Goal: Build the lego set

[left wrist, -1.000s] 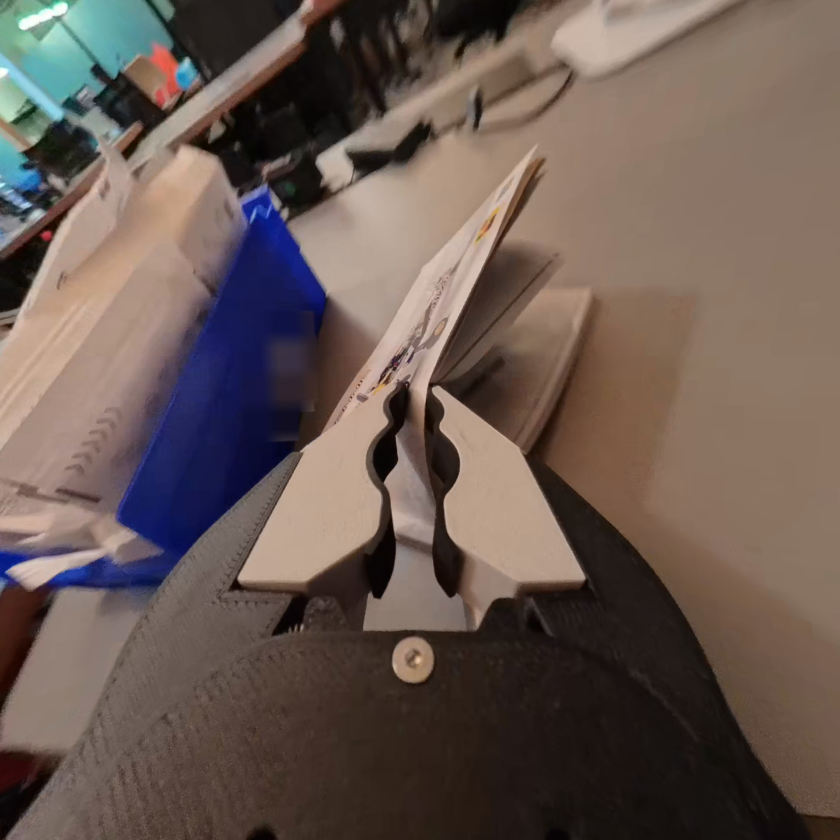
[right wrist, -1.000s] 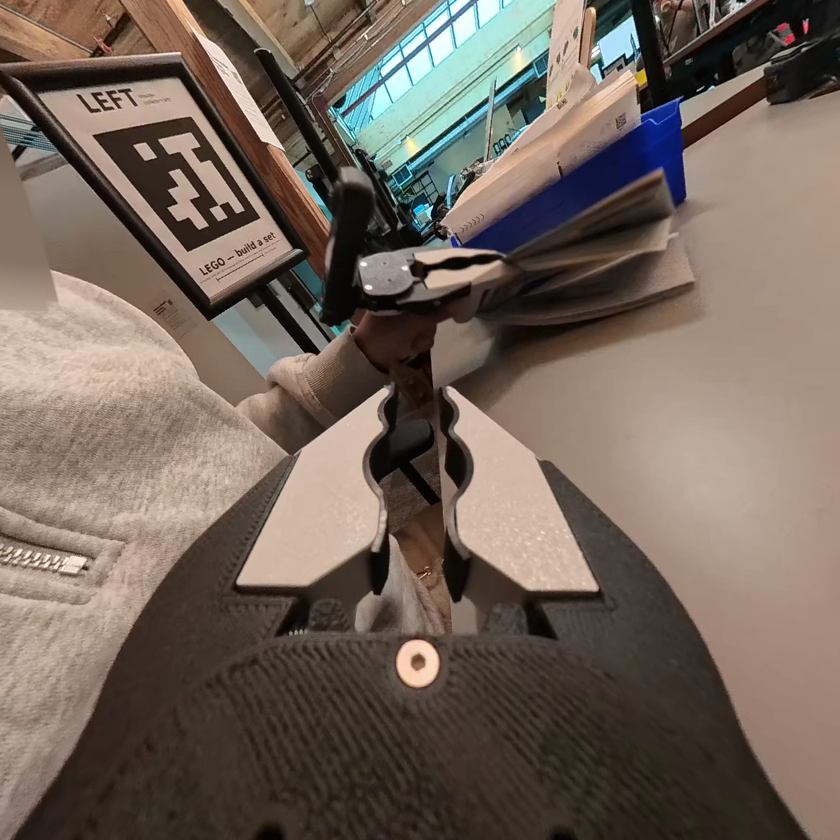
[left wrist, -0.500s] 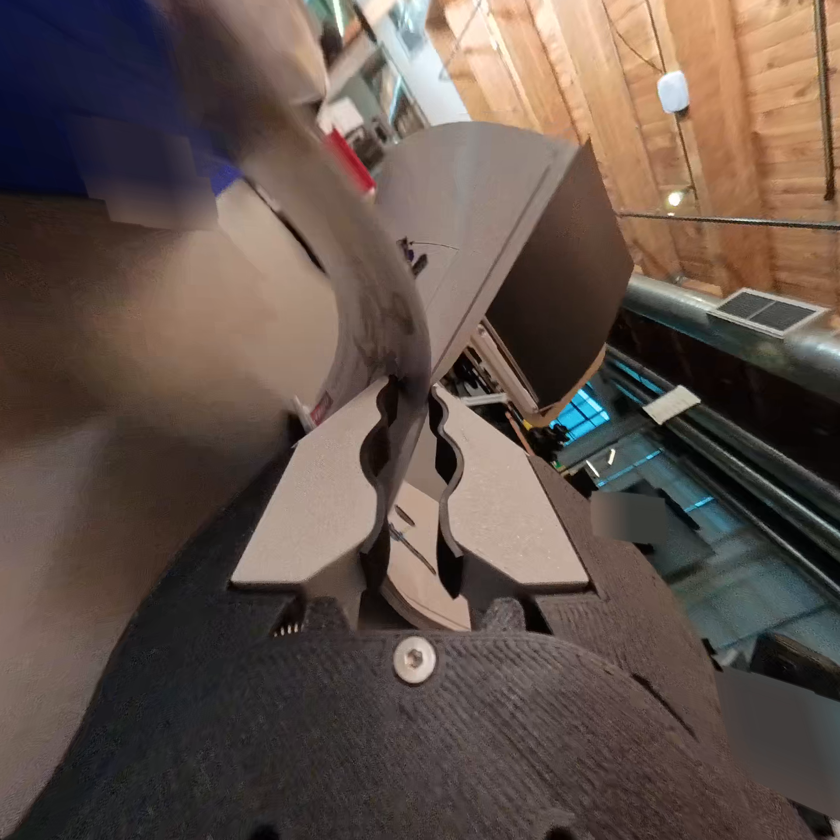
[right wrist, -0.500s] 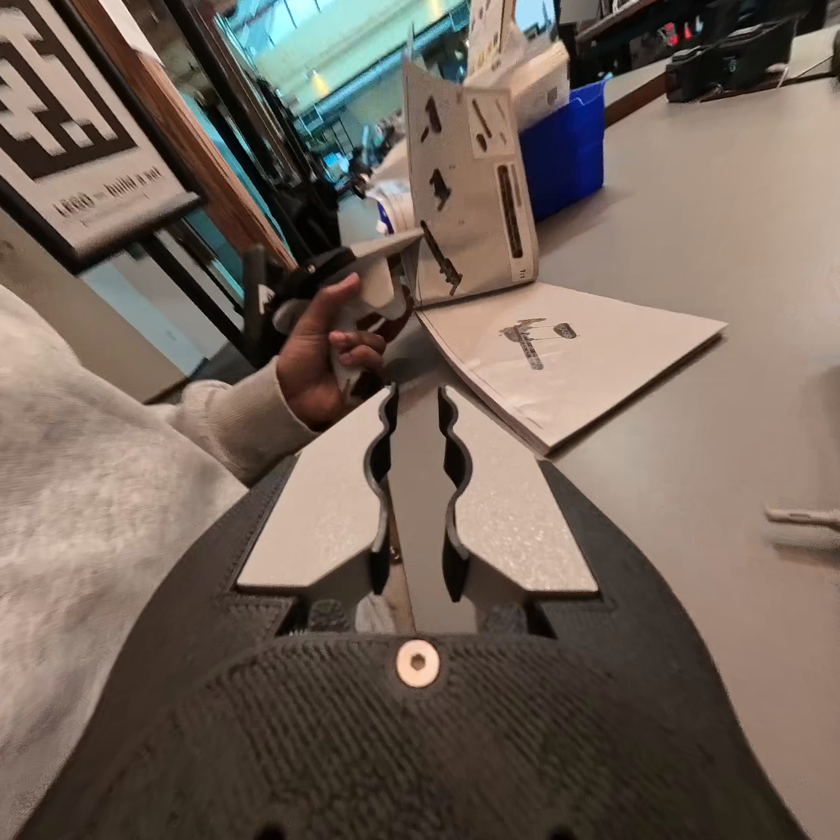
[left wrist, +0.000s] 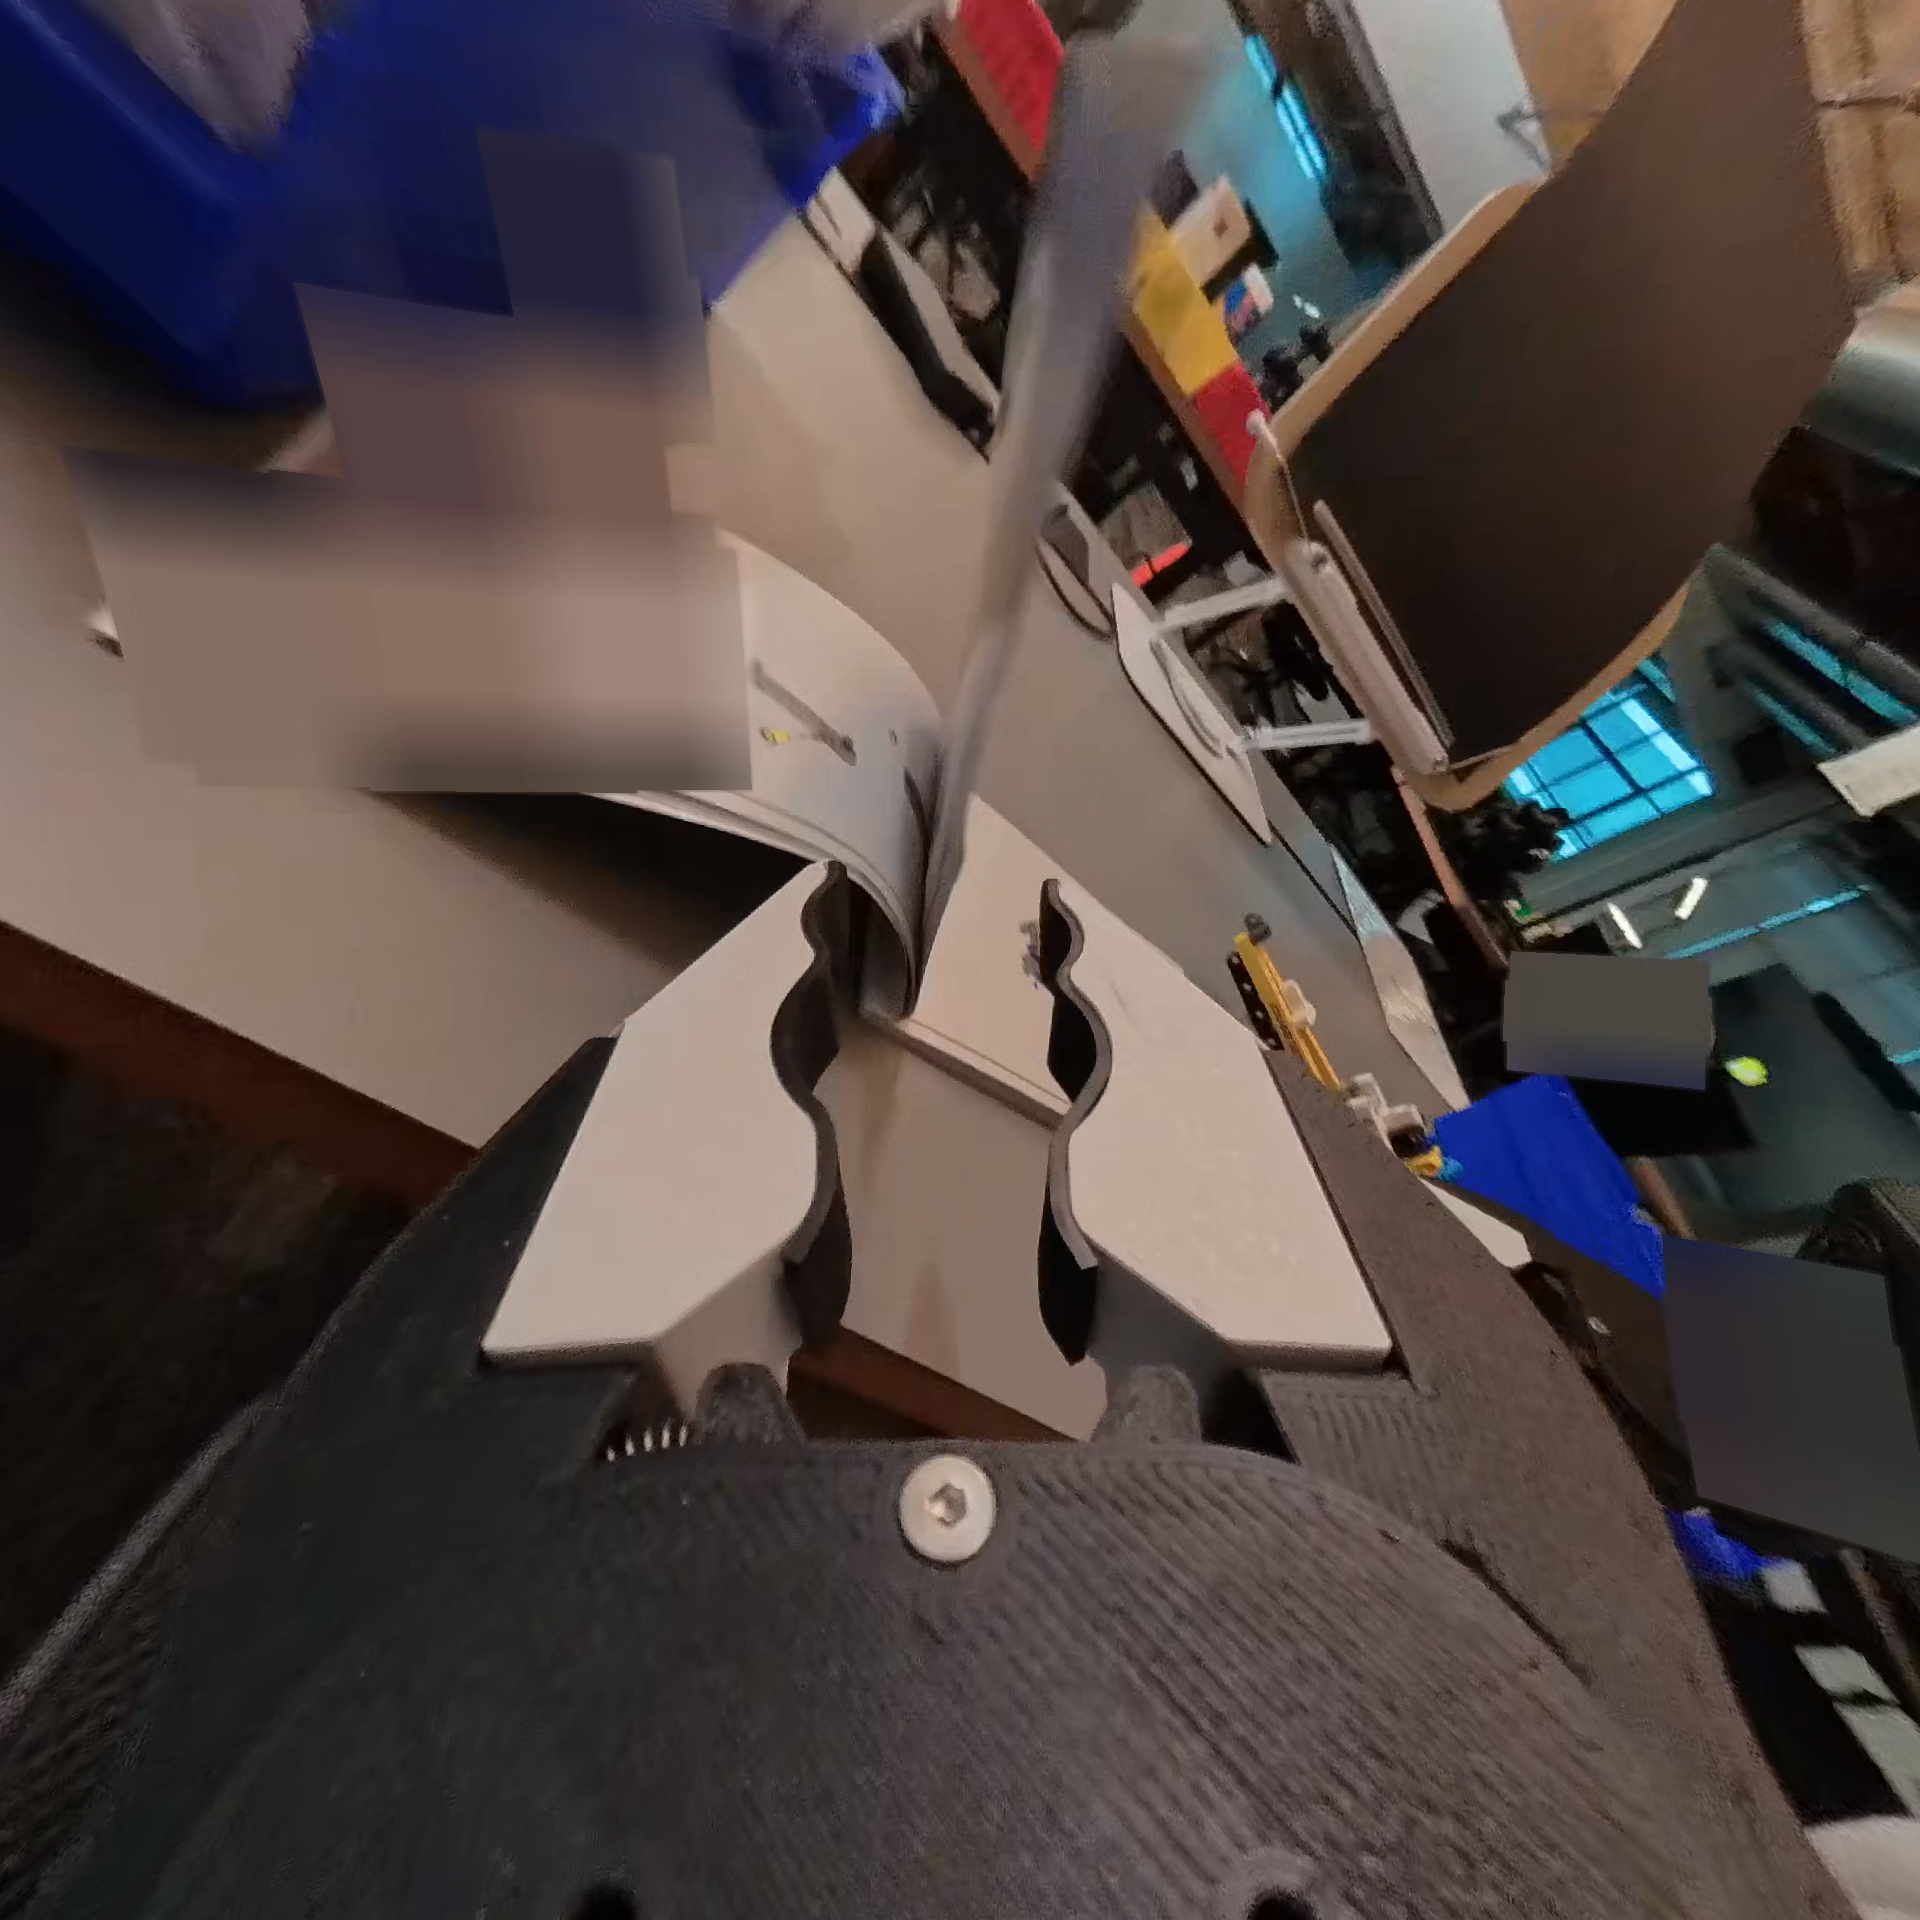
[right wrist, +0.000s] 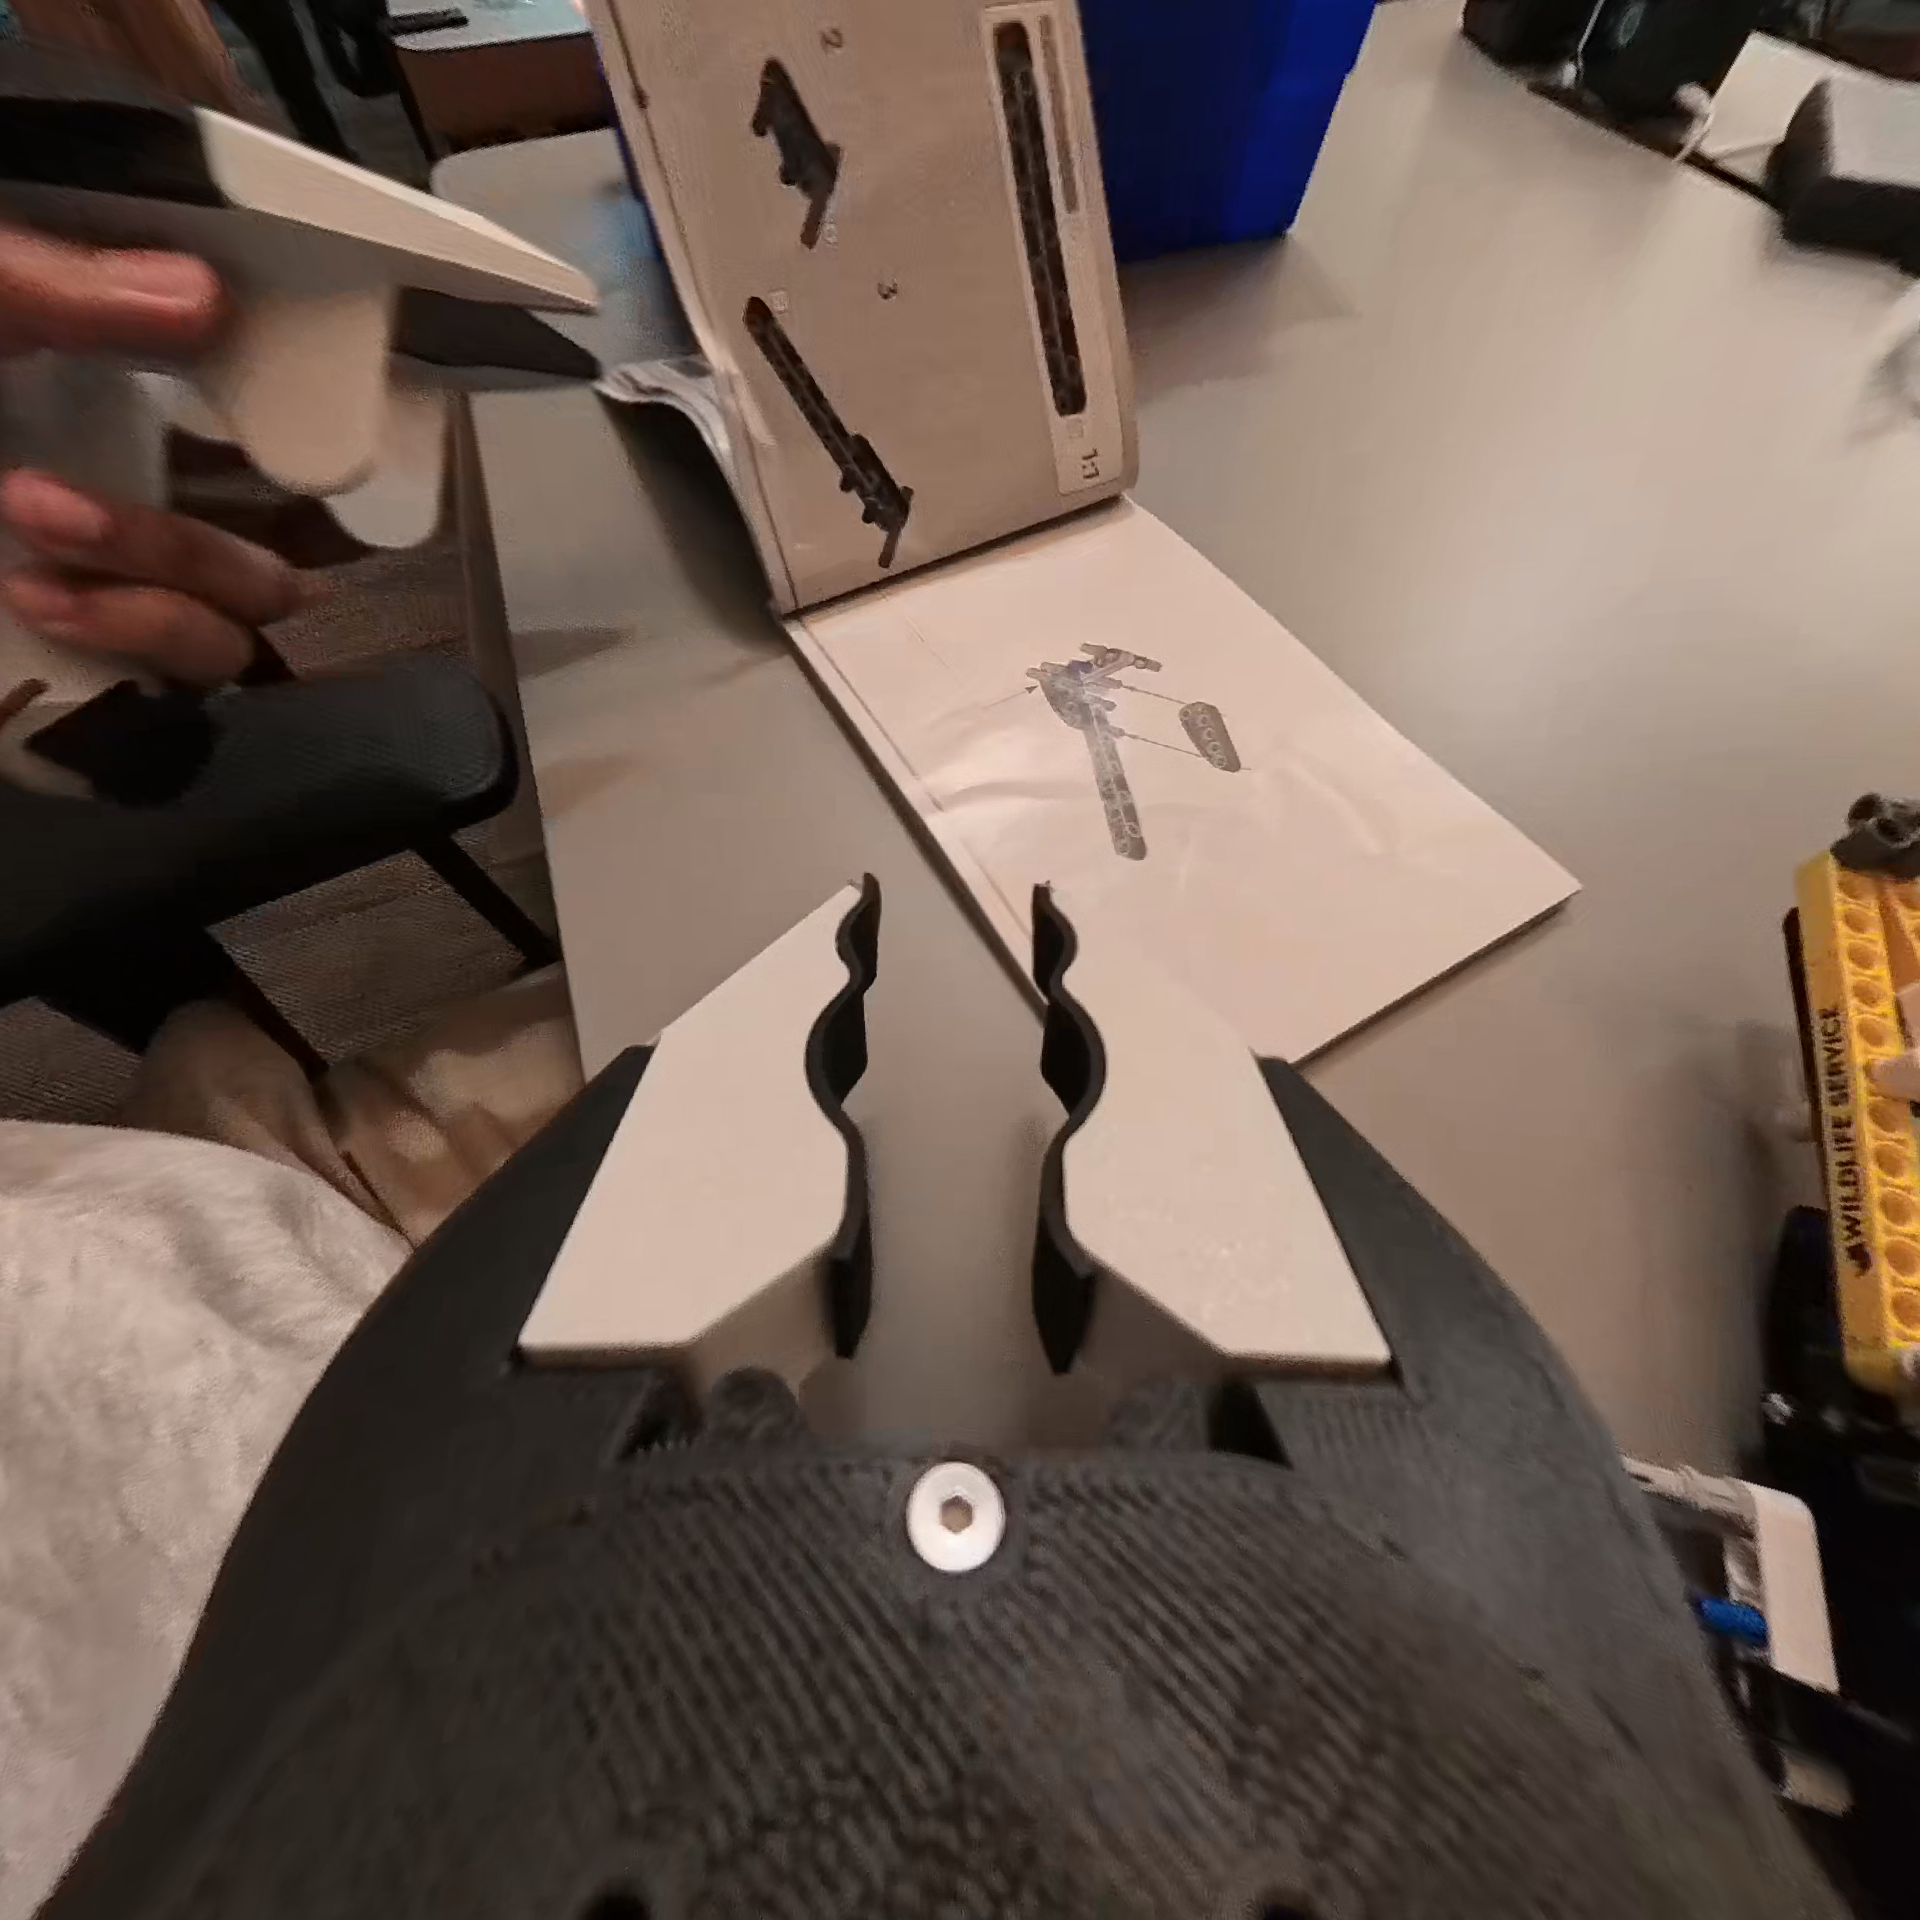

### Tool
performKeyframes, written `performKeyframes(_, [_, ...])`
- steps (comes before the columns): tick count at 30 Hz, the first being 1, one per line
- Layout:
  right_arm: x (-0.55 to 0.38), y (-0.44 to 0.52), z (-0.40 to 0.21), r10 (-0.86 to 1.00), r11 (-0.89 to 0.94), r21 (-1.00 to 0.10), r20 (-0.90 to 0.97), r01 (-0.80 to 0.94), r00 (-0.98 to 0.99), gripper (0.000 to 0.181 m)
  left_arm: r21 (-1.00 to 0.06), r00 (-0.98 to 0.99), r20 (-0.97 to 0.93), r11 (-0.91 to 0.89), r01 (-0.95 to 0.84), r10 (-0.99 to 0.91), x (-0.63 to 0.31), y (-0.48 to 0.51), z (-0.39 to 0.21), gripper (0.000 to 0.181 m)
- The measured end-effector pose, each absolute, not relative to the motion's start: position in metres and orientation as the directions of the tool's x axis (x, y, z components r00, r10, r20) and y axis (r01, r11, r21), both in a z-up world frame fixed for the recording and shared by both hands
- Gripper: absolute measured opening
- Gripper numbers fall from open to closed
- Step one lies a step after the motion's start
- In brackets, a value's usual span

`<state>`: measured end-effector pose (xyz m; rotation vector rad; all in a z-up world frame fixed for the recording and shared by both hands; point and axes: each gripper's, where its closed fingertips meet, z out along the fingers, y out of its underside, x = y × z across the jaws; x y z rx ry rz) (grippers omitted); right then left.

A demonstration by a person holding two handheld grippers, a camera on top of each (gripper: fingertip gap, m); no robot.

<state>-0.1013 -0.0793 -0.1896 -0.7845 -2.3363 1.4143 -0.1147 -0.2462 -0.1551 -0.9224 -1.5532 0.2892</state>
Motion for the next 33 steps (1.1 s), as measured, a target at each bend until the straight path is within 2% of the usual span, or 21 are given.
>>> performKeyframes(3, [-0.109, -0.077, -0.192, 0.610, 0.347, -0.875, -0.063, 0.338, -0.790, 0.030, -0.790, 0.132, 0.600, 0.558, 0.256, 0.789, -0.115, -0.253, -0.126, 0.035])
performKeyframes(5, [-0.114, -0.074, -0.189, 0.623, 0.319, -0.881, -0.082, 0.349, -0.778, 0.029, -0.902, 0.232, 0.421, 0.377, 0.211, 0.877, -0.117, -0.232, -0.113, 0.037])
performKeyframes(7, [-0.119, -0.069, -0.186, 0.635, 0.285, -0.887, -0.108, 0.362, -0.765, 0.029, -0.965, 0.337, 0.233, 0.174, 0.195, 0.912, -0.121, -0.201, -0.115, 0.049])
performKeyframes(9, [-0.121, -0.060, -0.183, 0.650, 0.253, -0.894, -0.127, 0.370, -0.750, 0.027, -0.962, 0.361, 0.025, -0.076, 0.263, 0.932, -0.130, -0.187, -0.140, 0.053])
performKeyframes(12, [-0.116, -0.038, -0.184, 0.660, 0.248, -0.893, -0.127, 0.375, -0.741, 0.024, -0.860, 0.438, -0.214, -0.381, 0.340, 0.873, -0.137, -0.176, -0.174, 0.057])
performKeyframes(14, [-0.110, -0.024, -0.183, 0.665, 0.246, -0.897, -0.119, 0.367, -0.737, 0.022, -0.834, 0.543, -0.220, -0.445, 0.327, 0.810, -0.131, -0.154, -0.181, 0.057])
performKeyframes(18, [-0.108, -0.001, -0.175, 0.721, 0.183, -0.919, -0.117, 0.350, -0.683, 0.022, -0.803, 0.714, -0.152, -0.506, 0.314, 0.684, -0.117, -0.107, -0.192, 0.068])
performKeyframes(19, [-0.111, 0.004, -0.169, 0.745, 0.150, -0.932, -0.113, 0.330, -0.658, 0.020, -0.780, 0.726, -0.179, -0.545, 0.307, 0.664, -0.119, -0.102, -0.197, 0.073])
performKeyframes(21, [-0.117, 0.015, -0.159, 0.787, 0.079, -0.952, -0.122, 0.294, -0.605, 0.015, -0.737, 0.726, -0.260, -0.617, 0.277, 0.637, -0.125, -0.095, -0.205, 0.072])
performKeyframes(24, [-0.122, 0.026, -0.142, 0.799, -0.058, -0.970, -0.187, 0.236, -0.572, 0.013, -0.694, 0.741, -0.282, -0.663, 0.281, 0.609, -0.128, -0.084, -0.214, 0.072])
performKeyframes(27, [-0.115, 0.036, -0.125, 0.730, -0.215, -0.955, -0.297, 0.206, -0.615, 0.013, -0.675, 0.730, -0.282, -0.670, 0.310, 0.622, -0.135, -0.080, -0.221, 0.064])
performKeyframes(30, [-0.114, 0.060, -0.114, 0.627, -0.428, -0.875, -0.468, 0.227, -0.623, 0.009, -0.674, 0.735, -0.240, -0.653, 0.345, 0.635, -0.137, -0.078, -0.223, 0.059])
performKeyframes(31, [-0.114, 0.064, -0.115, 0.579, -0.478, -0.837, -0.528, 0.267, -0.621, 0.010, -0.674, 0.745, -0.214, -0.648, 0.356, 0.632, -0.134, -0.076, -0.224, 0.051])
performKeyframes(33, [-0.111, 0.063, -0.117, 0.483, -0.518, -0.784, -0.598, 0.342, -0.640, 0.014, -0.681, 0.762, -0.164, -0.631, 0.372, 0.626, -0.129, -0.070, -0.225, 0.020])
